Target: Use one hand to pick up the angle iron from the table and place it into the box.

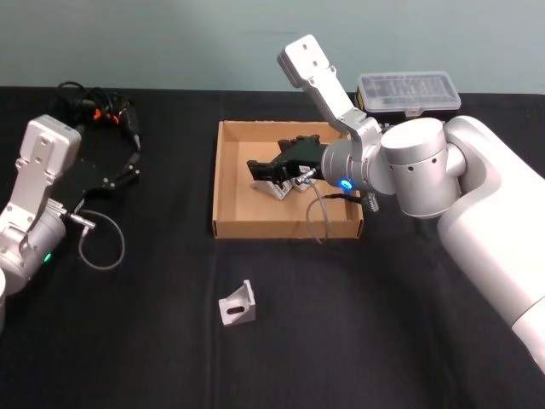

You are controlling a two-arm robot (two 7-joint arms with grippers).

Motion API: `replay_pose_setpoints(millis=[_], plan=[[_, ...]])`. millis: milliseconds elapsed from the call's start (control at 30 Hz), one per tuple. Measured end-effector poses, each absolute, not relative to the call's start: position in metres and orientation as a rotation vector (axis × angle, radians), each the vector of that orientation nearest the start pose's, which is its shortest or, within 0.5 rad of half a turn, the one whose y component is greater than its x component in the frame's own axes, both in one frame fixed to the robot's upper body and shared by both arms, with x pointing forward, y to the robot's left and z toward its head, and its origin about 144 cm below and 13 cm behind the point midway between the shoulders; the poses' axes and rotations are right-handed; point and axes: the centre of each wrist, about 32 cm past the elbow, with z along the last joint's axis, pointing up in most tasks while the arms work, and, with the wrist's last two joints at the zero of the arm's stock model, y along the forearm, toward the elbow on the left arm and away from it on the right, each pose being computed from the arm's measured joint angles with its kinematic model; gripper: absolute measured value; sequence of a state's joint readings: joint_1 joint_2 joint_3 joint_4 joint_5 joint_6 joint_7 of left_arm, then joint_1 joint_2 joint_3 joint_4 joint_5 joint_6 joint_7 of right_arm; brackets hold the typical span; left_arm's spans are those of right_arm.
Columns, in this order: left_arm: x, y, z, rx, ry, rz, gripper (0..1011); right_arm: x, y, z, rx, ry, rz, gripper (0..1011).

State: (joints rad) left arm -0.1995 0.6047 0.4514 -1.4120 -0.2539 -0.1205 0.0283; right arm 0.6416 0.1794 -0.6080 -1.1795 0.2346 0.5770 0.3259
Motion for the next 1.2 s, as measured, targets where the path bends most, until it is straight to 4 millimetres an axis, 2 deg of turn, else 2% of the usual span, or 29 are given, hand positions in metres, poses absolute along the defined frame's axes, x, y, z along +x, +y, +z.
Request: replay_pose_setpoints(millis=[133,367,800,1000,1100,1200], plan=[[0.489,0.310,1.140,0.305,-0.285,1.248,1000,0.594,-0.135,1.228,-0.543,0.152,-0.833,847],[0.489,0.310,1.140,0.305,-0.285,1.248,1000,0.594,-0.135,1.228,-0.543,0.152,-0.833,1000],[0.489,0.310,1.140,0.304,-0.285,1.248,1000,0.593,-0.136,1.228,-0.534,0.148,-0.834,1003],[0.489,0.310,1.140,0.305,-0.285,1.248,1000,0.583,-0.154,1.238,-0.450,0.097,-0.826,1002],[0.489,0.310,1.140,0.304,-0.285,1.248,1000,0.576,-0.164,1.243,-0.405,0.054,-0.777,1002],[0.489,0.310,1.140,0.304,-0.285,1.248,1000,0.564,-0.181,1.245,-0.371,-0.037,-0.654,1003]])
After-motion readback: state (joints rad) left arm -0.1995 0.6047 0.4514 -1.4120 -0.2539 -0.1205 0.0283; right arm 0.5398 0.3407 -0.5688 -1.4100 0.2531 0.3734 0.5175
